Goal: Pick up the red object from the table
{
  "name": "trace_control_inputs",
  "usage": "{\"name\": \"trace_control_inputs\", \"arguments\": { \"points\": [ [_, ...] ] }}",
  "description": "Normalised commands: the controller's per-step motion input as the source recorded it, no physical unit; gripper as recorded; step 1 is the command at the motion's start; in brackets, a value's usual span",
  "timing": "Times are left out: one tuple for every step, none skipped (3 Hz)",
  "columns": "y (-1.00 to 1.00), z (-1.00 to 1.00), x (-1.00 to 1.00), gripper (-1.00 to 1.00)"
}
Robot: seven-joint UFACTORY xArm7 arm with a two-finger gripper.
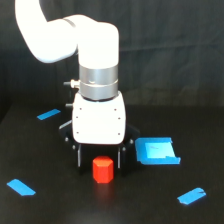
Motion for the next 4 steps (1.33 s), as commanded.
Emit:
{"name": "trace_control_inputs", "arguments": {
  "points": [
    [-0.1, -0.19, -0.05, 1.0],
    [0.13, -0.2, 0.03, -1.0],
    [0.12, -0.14, 0.06, -1.0],
    [0.12, -0.03, -0.02, -1.0]
  ]
}}
